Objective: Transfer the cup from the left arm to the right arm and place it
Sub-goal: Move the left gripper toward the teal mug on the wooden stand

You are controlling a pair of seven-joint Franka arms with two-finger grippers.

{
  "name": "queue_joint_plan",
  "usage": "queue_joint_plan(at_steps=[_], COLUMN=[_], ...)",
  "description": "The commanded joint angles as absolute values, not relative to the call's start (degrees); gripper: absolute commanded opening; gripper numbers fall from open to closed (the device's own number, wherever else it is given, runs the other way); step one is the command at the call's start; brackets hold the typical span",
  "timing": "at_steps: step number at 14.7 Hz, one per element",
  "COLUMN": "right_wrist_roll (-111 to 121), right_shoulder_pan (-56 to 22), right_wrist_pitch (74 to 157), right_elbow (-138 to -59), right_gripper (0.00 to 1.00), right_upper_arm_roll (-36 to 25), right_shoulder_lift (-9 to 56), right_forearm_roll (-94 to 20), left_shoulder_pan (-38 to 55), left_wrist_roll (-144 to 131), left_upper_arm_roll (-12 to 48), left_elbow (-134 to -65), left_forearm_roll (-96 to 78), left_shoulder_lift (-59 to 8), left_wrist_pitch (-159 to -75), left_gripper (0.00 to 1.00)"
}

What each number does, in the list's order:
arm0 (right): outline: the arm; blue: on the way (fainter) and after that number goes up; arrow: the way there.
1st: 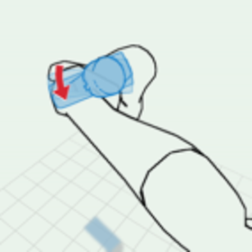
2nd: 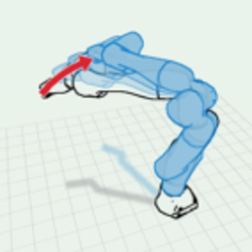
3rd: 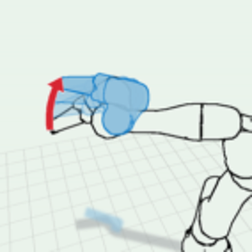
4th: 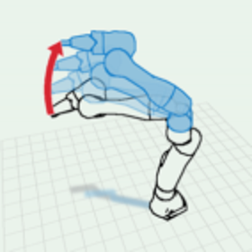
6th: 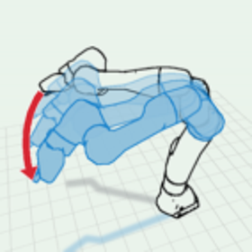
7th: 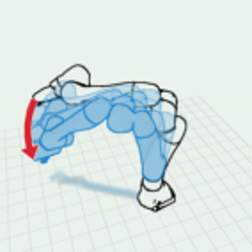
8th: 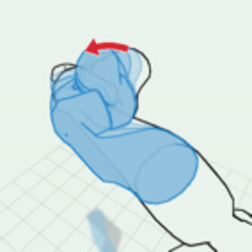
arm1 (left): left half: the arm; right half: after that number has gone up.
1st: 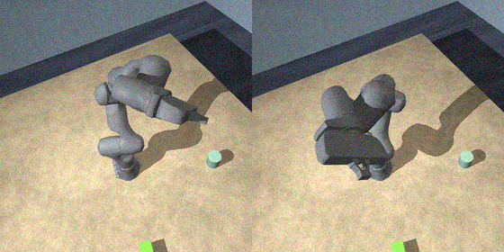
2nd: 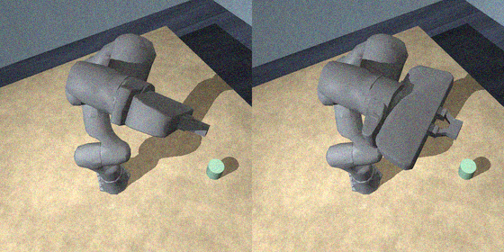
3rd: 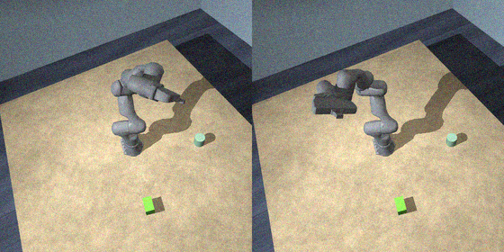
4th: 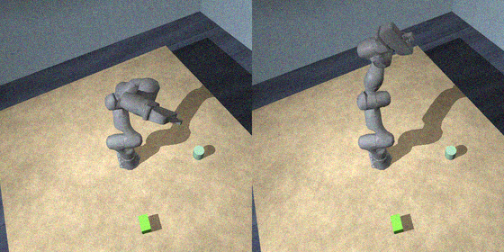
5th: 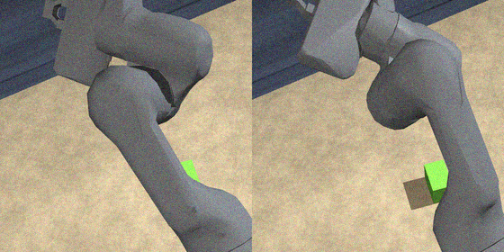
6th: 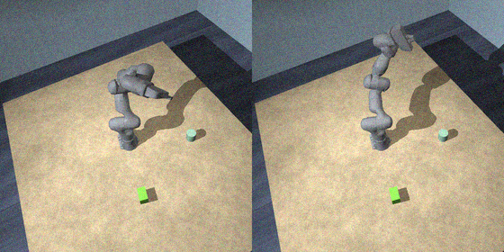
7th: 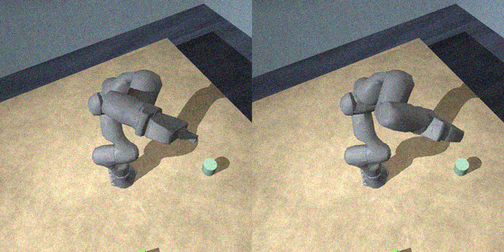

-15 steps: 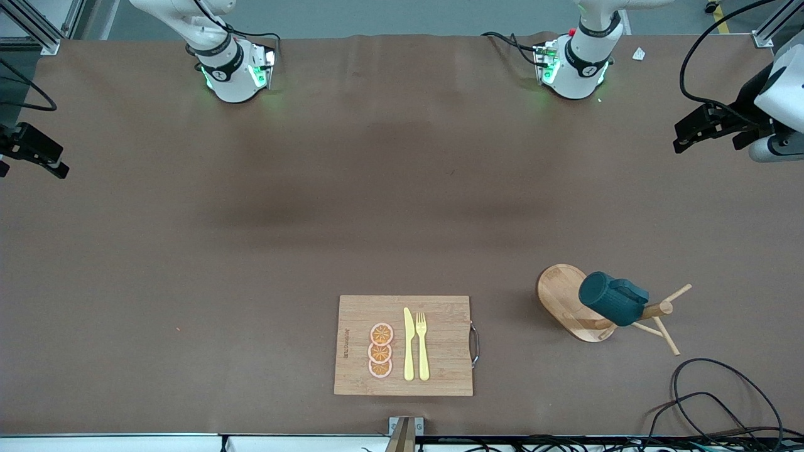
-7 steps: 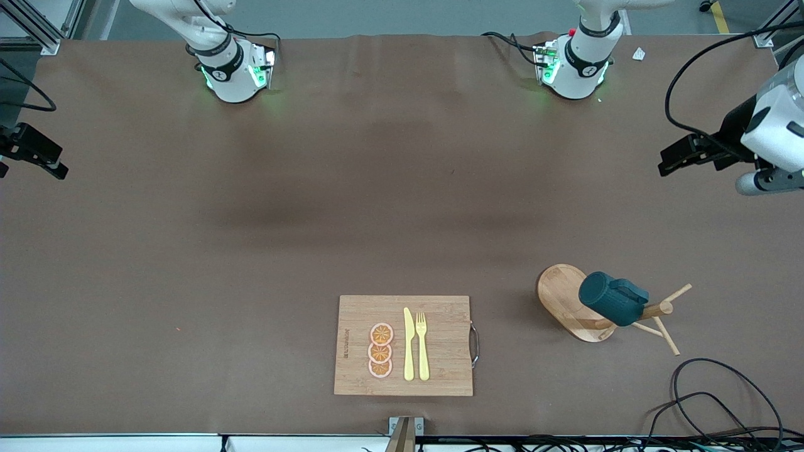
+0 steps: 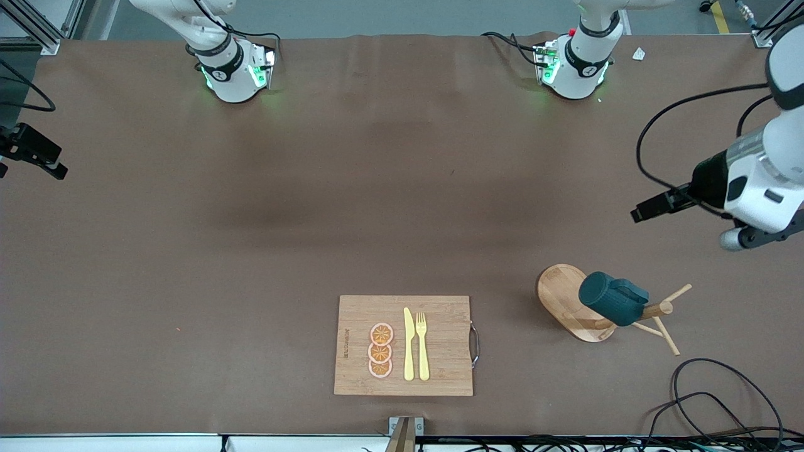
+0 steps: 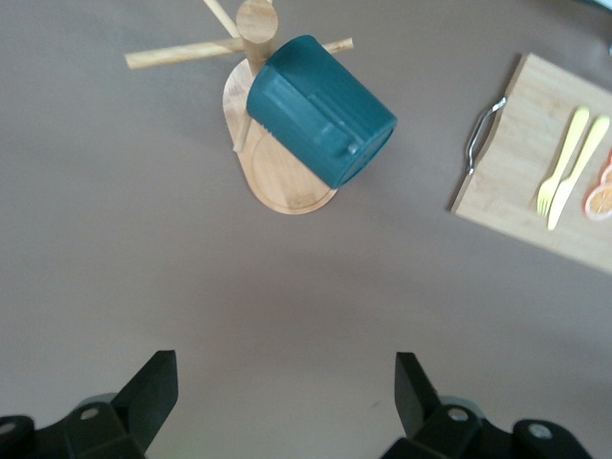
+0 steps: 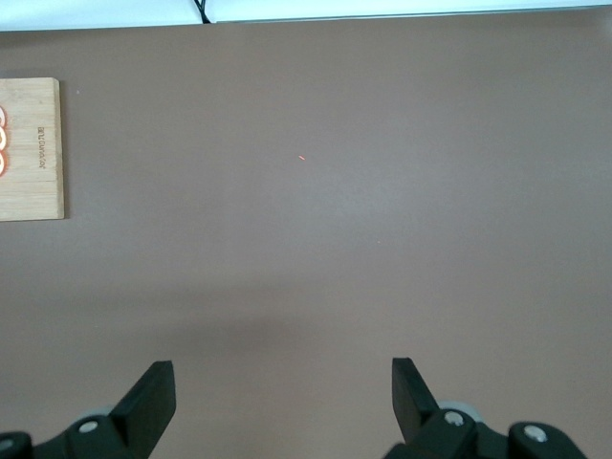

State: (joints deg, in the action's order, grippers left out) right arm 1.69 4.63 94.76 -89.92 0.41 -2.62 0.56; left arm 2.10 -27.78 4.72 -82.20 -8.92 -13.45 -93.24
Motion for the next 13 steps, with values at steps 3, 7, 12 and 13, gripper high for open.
queue_joint_plan(at_steps=[3, 7, 12, 13], right_wrist_roll=[2.3, 2.5, 2.4, 2.4], right_shoulder_pan=[6.2, 6.1, 6.1, 6.1], right_wrist_pitch=[95.1, 94.9, 94.8, 94.7], right_elbow=[-90.3, -90.3, -90.3, -90.3], right_gripper=[1.0, 1.0, 1.0, 1.0], right_upper_arm_roll=[1.4, 1.4, 1.4, 1.4], right_shoulder_lift=[-2.7, -2.8, -2.8, -2.8], right_forearm_roll=[0.4, 1.0, 1.0, 1.0], left_shoulder_pan=[1.9, 3.5, 3.5, 3.4], left_wrist_roll=[-39.1, -45.1, -45.8, -46.6], left_upper_arm_roll=[4.9, 4.9, 5.0, 5.0], left_elbow=[-80.9, -81.0, -80.9, -80.9], left_forearm_roll=[-11.7, -12.7, -12.7, -12.8], left_shoulder_lift=[-17.7, -20.8, -25.7, -25.7], left_wrist_pitch=[-97.7, -101.0, -106.8, -106.7], left_gripper=[1.0, 1.0, 1.0, 1.0])
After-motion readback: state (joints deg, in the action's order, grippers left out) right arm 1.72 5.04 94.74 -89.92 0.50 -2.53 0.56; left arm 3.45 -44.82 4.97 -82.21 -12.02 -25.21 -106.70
